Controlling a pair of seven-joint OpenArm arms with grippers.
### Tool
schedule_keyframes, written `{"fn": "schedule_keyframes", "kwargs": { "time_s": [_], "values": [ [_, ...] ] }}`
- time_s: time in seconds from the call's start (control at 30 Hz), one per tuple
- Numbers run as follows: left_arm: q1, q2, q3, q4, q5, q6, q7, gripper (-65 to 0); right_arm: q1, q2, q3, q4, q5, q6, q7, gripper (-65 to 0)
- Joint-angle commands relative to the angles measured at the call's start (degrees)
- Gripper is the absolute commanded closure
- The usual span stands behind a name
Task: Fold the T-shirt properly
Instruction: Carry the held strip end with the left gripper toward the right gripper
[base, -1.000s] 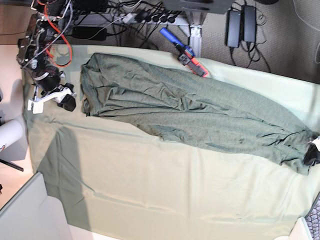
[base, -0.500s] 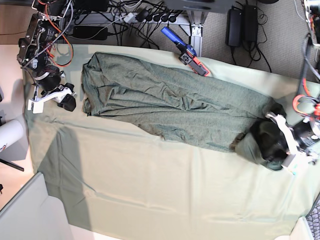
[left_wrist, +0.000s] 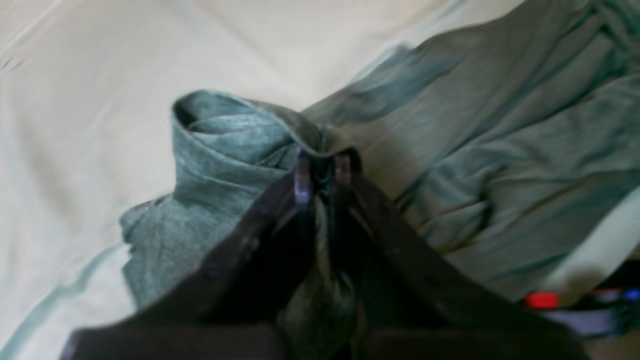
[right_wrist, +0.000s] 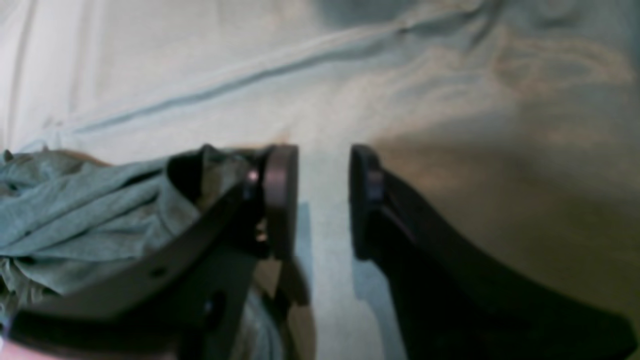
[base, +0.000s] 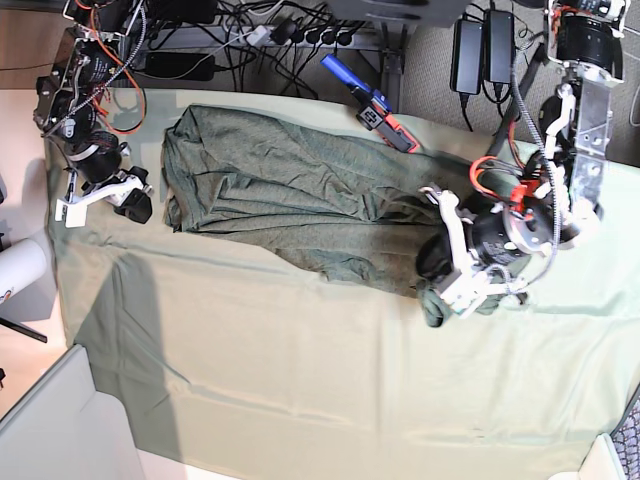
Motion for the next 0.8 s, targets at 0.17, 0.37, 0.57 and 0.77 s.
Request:
{"fn": "schedule_keyframes", "kwargs": {
  "time_s": [0.17, 0.37, 0.57, 0.77],
  "values": [
    [-0.39, 1.25, 1.68, -0.33, -0.79, 0.37, -1.44, 0.0, 0.70, 1.16, 0.55, 1.07, 0.70, 1.03, 1.09, -18.3],
    [1.03, 1.25, 4.26, -0.50, -1.25, 0.20, -1.51, -4.3, 0.70, 1.14, 0.55, 1.07, 0.70, 1.01, 1.07, -19.4],
    [0.94, 1.27, 9.09, -0.50, -2.78, 0.26, -2.45, -30.7, 0.59, 1.11, 0.55, 1.05, 0.50, 1.01, 0.87, -40.4],
    [-0.48, 1.25, 10.43, -0.46, -7.26, 0.24, -3.65, -30.7, 0.57, 1.14, 0.55, 1.05, 2.78, 1.01, -4.15, -41.3]
  ]
}}
